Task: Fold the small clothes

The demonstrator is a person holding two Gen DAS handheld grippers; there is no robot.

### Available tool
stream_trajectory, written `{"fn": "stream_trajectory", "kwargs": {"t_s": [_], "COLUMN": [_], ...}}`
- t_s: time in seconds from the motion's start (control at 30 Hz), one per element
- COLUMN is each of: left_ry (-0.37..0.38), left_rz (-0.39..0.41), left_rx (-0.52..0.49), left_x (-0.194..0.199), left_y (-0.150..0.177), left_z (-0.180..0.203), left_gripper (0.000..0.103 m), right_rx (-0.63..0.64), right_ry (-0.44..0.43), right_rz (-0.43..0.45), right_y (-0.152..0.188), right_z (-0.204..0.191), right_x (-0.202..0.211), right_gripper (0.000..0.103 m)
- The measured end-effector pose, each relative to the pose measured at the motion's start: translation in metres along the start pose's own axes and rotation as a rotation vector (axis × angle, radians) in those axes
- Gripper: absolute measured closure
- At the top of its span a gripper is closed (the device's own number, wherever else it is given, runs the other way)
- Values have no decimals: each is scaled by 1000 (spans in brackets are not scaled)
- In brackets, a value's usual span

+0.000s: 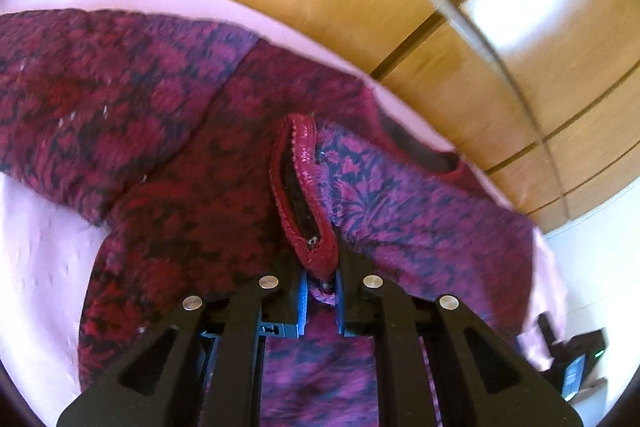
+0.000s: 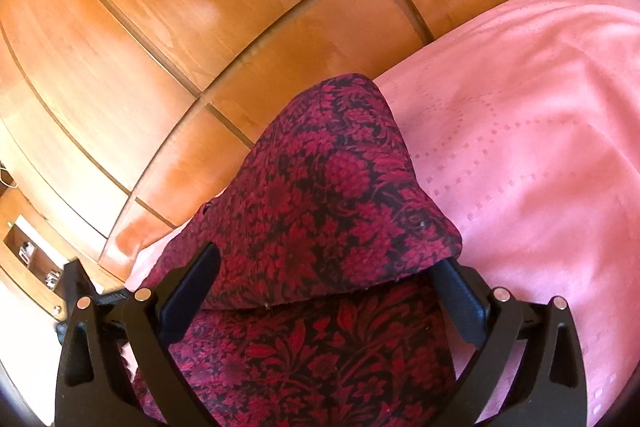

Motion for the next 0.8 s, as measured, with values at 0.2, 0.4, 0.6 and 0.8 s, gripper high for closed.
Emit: {"fn": "stream_trajectory", "kwargs": {"t_s": [0.2,0.4,0.6,0.8], "left_ry": [-18,1,-8,-29], "left_rz": [0,37,54,41], "left_rx": [-62,-72,-97,-107], "left_x": [-4,8,8,-1], "left_y": [-4,-13,-22,-17], "left_z": [13,14,16,15], "left_gripper": [94,94,94,94], "right_rx": [-19,-43,74,76], "right_ry": [34,-37,-71,-47], "right_rz": [-79,-111,-68,-89], "right_y": [-1,-6,-32,-37], "right_z": [-3,-10,-45,-51], "right_x": [13,46,32,3], "right_gripper": [2,2,2,7]}}
Point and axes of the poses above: each gripper's, at about its wrist camera, not at the fingertips, and x roughly against the way its jaws point, z to its right, y to its underside, the point moved 1 cm from there along -x, roughly the way its jaws point, and after that the axes turned 13 degrees about z, right-handed, at the moved point
